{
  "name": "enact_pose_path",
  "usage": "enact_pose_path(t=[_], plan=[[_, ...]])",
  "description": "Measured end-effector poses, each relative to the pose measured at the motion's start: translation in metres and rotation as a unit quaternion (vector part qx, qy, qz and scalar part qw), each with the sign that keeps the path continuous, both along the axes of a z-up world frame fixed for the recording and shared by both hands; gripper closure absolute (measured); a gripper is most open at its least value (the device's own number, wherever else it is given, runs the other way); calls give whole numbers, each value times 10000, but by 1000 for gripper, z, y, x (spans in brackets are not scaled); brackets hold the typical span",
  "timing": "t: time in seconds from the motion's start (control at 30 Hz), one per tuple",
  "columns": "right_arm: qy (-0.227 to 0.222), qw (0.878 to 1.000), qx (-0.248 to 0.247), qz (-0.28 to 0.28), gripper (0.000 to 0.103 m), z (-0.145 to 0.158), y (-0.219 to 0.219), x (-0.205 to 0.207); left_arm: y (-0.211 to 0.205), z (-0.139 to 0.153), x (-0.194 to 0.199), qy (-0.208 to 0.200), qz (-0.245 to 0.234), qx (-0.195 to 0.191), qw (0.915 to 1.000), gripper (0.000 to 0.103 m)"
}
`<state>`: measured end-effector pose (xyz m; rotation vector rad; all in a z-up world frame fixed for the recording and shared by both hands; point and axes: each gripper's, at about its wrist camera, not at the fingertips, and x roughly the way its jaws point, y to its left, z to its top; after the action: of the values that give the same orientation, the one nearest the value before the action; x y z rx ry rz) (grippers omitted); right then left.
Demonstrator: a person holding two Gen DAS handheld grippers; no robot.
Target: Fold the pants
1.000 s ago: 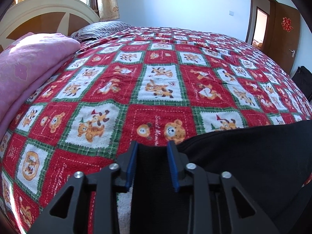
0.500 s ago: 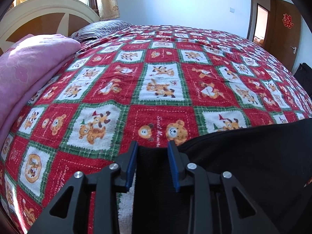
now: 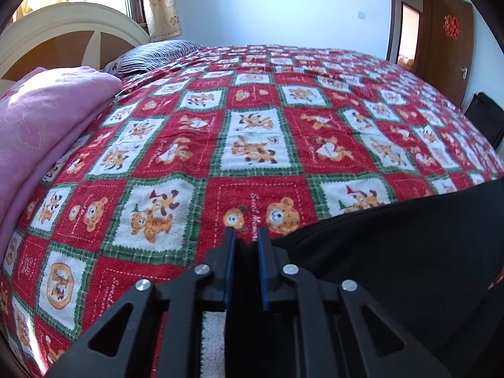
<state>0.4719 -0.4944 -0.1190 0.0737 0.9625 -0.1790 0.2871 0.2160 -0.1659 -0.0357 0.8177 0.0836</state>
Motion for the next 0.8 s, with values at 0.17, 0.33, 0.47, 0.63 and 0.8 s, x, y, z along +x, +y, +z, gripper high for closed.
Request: enact_pose_path(t=[0.17, 0.33, 0.47, 0.63, 0.8], plan=[[-26, 9998, -178, 20, 100, 9, 6, -9, 3, 4, -3, -76, -1, -94, 9999, 89], [-124, 9996, -260, 2, 100, 20, 8, -16, 3, 11, -6, -194, -44, -122, 9997, 90], [-223, 9993, -291, 15, 100, 30, 11, -22, 4, 18, -11, -336, -101, -188, 9992, 91], [-354, 9990, -286, 26, 100, 41, 11, -32, 7, 24, -16, -468, -110, -357, 9982, 93], [-557, 9981, -237, 71, 100, 54, 8, -51, 7, 33, -29, -638, -161, -453, 9968, 94]])
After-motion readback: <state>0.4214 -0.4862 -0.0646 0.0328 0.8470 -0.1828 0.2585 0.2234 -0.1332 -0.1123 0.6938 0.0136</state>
